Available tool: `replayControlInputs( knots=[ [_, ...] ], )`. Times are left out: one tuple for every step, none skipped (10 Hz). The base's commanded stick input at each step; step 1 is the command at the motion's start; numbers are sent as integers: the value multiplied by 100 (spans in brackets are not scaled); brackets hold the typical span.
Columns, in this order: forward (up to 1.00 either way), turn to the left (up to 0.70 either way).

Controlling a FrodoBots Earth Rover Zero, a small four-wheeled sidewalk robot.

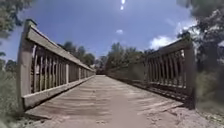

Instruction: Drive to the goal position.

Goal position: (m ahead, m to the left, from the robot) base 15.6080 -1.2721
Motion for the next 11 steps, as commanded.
replayControlInputs(
  knots=[
    [50,0],
    [50,4],
    [50,17],
    [50,30],
    [50,50],
    [50,50],
    [50,23],
    [50,0],
    [50,0],
    [50,0],
    [50,0]
  ],
)
